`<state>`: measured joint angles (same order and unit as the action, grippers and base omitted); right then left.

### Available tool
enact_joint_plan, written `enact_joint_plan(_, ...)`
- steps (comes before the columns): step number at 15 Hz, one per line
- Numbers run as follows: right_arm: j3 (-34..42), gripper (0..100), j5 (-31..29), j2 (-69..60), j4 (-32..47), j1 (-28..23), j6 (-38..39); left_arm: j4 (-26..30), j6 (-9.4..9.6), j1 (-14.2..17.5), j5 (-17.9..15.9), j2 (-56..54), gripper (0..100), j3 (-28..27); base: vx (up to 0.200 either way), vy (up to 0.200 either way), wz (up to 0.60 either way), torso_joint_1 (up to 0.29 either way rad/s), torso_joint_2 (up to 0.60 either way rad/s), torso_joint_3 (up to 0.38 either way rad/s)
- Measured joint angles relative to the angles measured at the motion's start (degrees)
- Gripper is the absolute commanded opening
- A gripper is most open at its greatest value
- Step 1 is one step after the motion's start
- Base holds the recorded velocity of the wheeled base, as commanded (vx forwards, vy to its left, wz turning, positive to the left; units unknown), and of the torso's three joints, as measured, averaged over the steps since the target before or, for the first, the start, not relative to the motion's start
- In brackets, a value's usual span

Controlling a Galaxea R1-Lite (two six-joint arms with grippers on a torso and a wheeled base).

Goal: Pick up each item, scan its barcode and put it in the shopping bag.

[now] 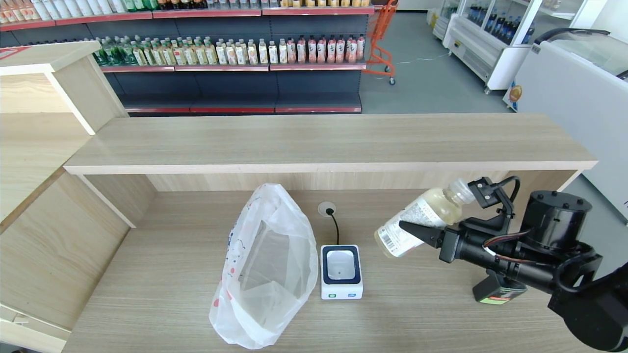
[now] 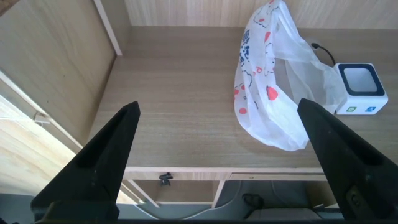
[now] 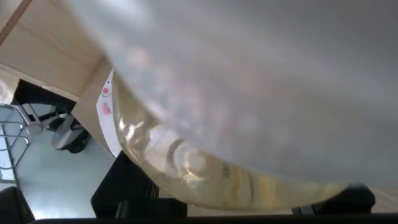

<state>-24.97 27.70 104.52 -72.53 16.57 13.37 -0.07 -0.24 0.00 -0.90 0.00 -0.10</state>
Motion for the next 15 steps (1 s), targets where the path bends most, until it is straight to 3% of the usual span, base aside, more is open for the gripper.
enact_joint_plan(3, 1.49, 0, -2.55, -0.66, 0.0, 0.35, -0.02, 0.0, -0.18, 0.0, 0.01, 0.0, 100, 0.0, 0.0, 0.0, 0.0, 0.0, 0.0, 0.0)
enact_joint_plan(6, 1.71, 0, -2.6, -0.67, -0.02, 1.01, -0.02, 0.0, -0.24, 0.0, 0.01, 0.02, 100, 0.0, -0.2, 0.0, 0.0, -0.001, 0.0, 0.005)
enact_joint_plan(15, 2.45, 0, -2.66, 0.38, 0.04, 2.26, 0.99, 0.0, -0.18, 0.0, 0.01, 0.02, 100, 0.0, 0.0, 0.0, 0.0, -0.006, 0.0, 0.002)
